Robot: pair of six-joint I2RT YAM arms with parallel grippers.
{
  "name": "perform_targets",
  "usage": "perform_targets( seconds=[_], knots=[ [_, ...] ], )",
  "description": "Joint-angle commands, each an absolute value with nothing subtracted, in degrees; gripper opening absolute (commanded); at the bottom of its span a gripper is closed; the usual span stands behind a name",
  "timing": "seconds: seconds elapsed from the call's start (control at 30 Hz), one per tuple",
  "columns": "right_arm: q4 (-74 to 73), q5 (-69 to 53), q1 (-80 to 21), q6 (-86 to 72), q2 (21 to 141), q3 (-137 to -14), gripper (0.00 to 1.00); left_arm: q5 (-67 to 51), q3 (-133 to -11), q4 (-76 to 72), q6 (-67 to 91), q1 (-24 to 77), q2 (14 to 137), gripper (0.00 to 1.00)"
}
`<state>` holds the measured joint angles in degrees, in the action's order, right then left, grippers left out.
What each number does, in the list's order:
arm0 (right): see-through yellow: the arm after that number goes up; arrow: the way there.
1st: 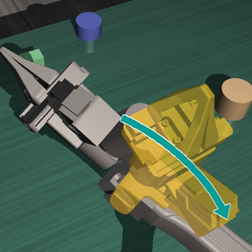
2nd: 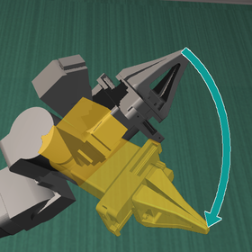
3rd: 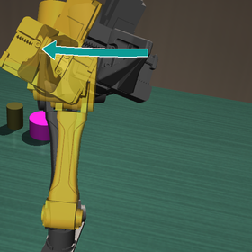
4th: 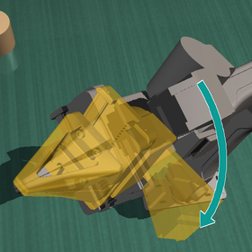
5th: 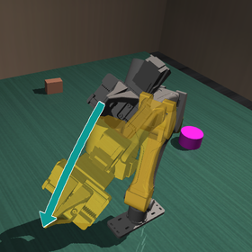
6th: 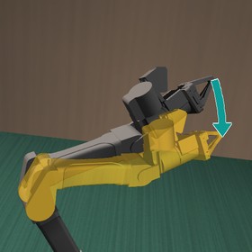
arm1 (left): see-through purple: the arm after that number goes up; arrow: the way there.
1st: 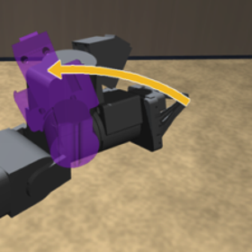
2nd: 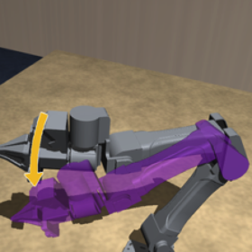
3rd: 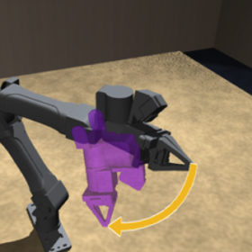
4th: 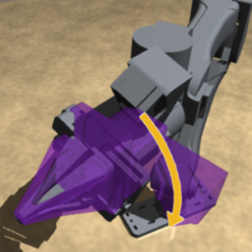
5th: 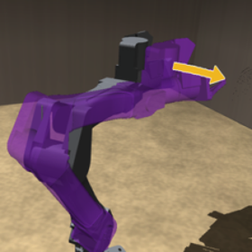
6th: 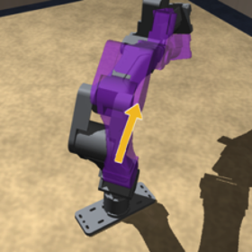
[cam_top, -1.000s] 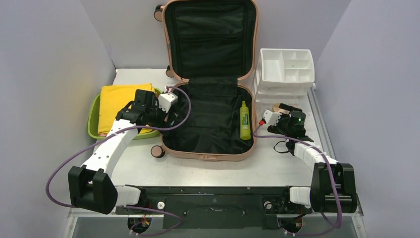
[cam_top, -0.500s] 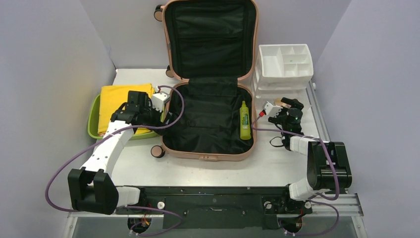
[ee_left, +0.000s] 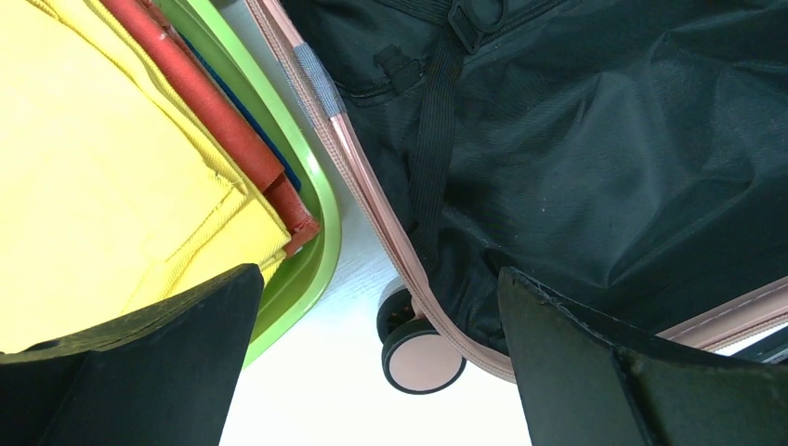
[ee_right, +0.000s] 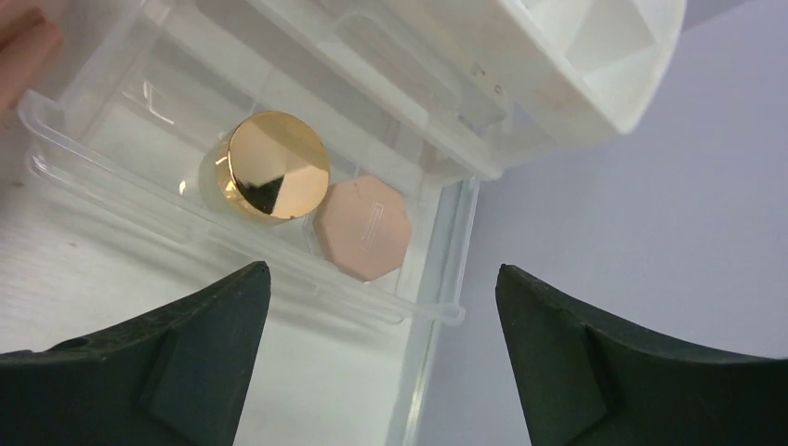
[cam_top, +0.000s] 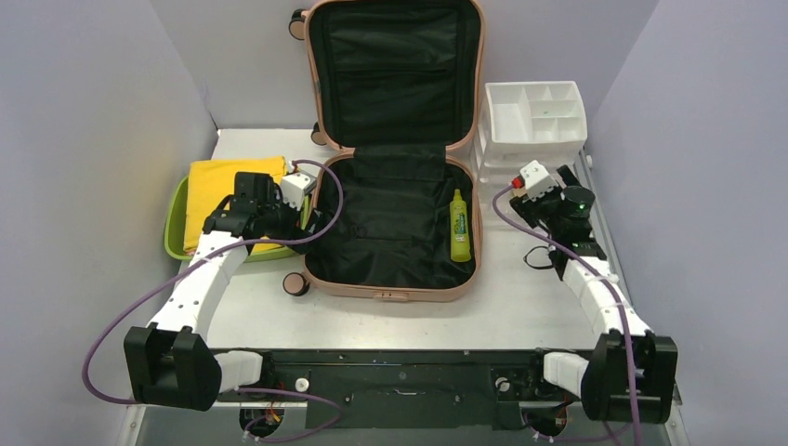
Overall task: Open, take out, and arrange the luggage
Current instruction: Close the drawer in the storage box.
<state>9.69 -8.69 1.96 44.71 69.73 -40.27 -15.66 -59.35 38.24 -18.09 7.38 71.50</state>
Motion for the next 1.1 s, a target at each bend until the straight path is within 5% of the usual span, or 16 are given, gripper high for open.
perform_targets(
  seconds=[0.0,0.1,0.37,1.07],
  knots=[
    [0.50,-14.98,3.96,26.28,64.77,-39.51,0.82,-17.42,-59.97,35.46,-17.18,6.94,70.53,0.96],
    [0.49,-17.38,6.09,23.15,65.90,-39.07,0.73,-17.37,-60.05,35.55,-17.22,6.94,70.99,0.96],
    [-8.91,-22.75,8.68,19.13,78.80,-46.66,0.29,-16.56,-59.68,35.63,-17.64,6.79,69.36,0.96],
    [1.66,-20.61,8.59,10.38,91.13,-57.59,0.24,-15.21,-59.81,35.50,-18.10,6.49,71.05,0.96]
  ],
)
